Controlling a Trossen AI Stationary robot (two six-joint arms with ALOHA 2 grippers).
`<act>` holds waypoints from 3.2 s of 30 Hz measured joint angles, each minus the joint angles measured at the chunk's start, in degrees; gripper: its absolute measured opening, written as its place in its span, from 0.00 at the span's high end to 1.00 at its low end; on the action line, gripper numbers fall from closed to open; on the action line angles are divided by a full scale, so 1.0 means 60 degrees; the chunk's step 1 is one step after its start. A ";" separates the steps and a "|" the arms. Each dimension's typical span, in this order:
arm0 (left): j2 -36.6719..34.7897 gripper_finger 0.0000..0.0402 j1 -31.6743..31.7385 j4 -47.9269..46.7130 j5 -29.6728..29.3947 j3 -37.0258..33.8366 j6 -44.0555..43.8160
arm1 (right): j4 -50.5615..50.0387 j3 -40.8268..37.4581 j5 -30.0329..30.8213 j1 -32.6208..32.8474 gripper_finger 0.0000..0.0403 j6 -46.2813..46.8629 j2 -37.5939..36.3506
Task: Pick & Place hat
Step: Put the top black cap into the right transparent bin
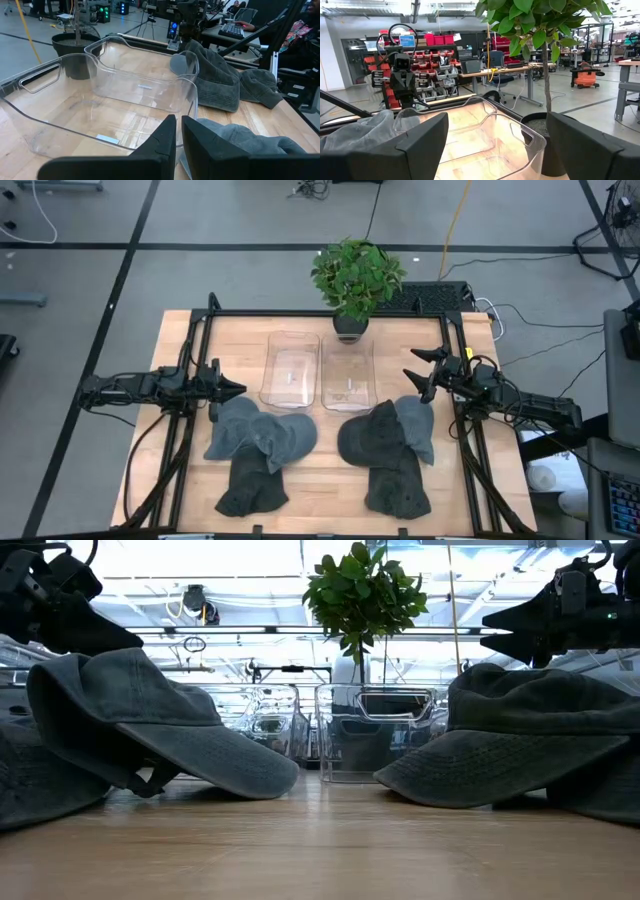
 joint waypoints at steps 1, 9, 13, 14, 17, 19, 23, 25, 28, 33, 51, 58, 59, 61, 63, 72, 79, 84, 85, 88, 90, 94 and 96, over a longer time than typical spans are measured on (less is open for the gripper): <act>0.0001 0.91 0.0004 0.0000 0.0000 0.0000 0.0000 | 0.0000 0.0000 0.0003 0.0003 0.19 0.0000 0.0000; 0.0001 0.91 0.0002 -0.0002 0.0000 0.0000 0.0000 | -0.0044 -0.0001 -0.0026 0.0004 0.19 0.0000 0.0000; -0.0002 0.91 0.0000 0.0000 0.0000 0.0000 0.0000 | 0.0044 0.0076 -0.0030 0.0004 0.19 -0.0052 0.0004; 0.0001 0.91 0.0003 0.0000 0.0000 0.0000 0.0000 | 0.0051 0.0179 -0.0023 0.0000 0.19 -0.0162 0.0011; -0.0002 0.91 0.0003 0.0000 0.0000 0.0000 0.0000 | 0.0008 0.0635 -0.0018 -0.0055 0.19 -0.0377 0.0316; 0.0000 0.91 0.0002 0.0000 0.0000 0.0000 0.0000 | -0.0111 0.1023 -0.0015 -0.0099 0.19 -0.0299 0.0702; 0.0001 0.91 0.0001 0.0000 0.0001 0.0000 0.0000 | -0.0289 0.1889 -0.0012 -0.0102 0.19 -0.0244 0.1481; 0.0001 0.91 0.0004 0.0000 -0.0003 0.0000 0.0000 | -0.0929 0.2351 -0.0014 -0.0095 0.19 -0.0118 0.1891; 0.0000 0.91 0.0002 0.0040 0.0003 0.0000 0.0000 | -0.1756 0.3309 -0.0037 -0.0095 0.19 0.0040 0.2510; -0.0002 0.91 0.0004 0.0076 0.0000 0.0000 0.0000 | -0.3417 0.4961 -0.0558 -0.0093 0.19 0.0470 0.3633; -0.0002 0.91 0.0002 0.0076 -0.0003 0.0000 0.0000 | -0.6128 0.9380 -0.1021 -0.0095 0.19 0.0541 0.5549; -0.0001 0.91 0.0003 0.0076 -0.0004 0.0000 0.0000 | -0.8364 1.0651 -0.1046 -0.0095 0.19 0.1734 0.6323; -0.0001 0.91 0.0004 0.0075 -0.0004 0.0000 0.0000 | -0.8727 1.0786 -0.1118 -0.0095 0.19 0.1970 0.6456; 0.0001 0.91 0.0003 0.0076 -0.0004 0.0000 0.0000 | -0.9350 1.0985 -0.1336 -0.0095 0.19 0.2440 0.6708; 0.0001 0.91 0.0003 0.0073 -0.0004 0.0000 0.0000 | -0.9875 1.1155 -0.1563 -0.0095 0.19 0.2915 0.6941; -0.0002 0.91 0.0001 0.0073 -0.0004 0.0000 0.0000 | -1.1634 1.1894 -0.2807 -0.0095 0.19 0.5219 0.8202; -0.0002 0.91 0.0004 0.0075 -0.0005 0.0000 0.0000 | -1.2939 1.2513 -0.3823 0.0067 0.19 0.6201 0.9255; -0.0002 0.91 0.0004 0.0073 -0.0007 0.0000 0.0000 | -1.4240 1.2903 -0.4015 0.0109 0.19 0.6382 0.9859; -0.0001 0.91 0.0003 0.0073 -0.0007 0.0000 0.0000 | -1.4448 1.2940 -0.4011 0.0110 0.19 0.6410 0.9957; 0.0000 0.91 0.0004 0.0073 -0.0007 0.0000 0.0000 | -1.5037 1.3079 -0.3984 0.0190 0.19 0.6585 1.0254; -0.0002 0.91 0.0000 0.0073 -0.0007 0.0000 0.0000 | -1.5182 1.3120 -0.3826 0.0502 0.19 0.6828 1.0507; -0.0002 0.91 0.0004 0.0073 -0.0007 0.0000 0.0000 | -1.5142 1.3128 -0.3445 0.1415 0.19 0.7545 1.1070; -0.0002 0.91 0.0004 0.0073 -0.0007 0.0000 0.0000 | -1.5061 1.3128 -0.3260 0.1854 0.19 0.7936 1.1303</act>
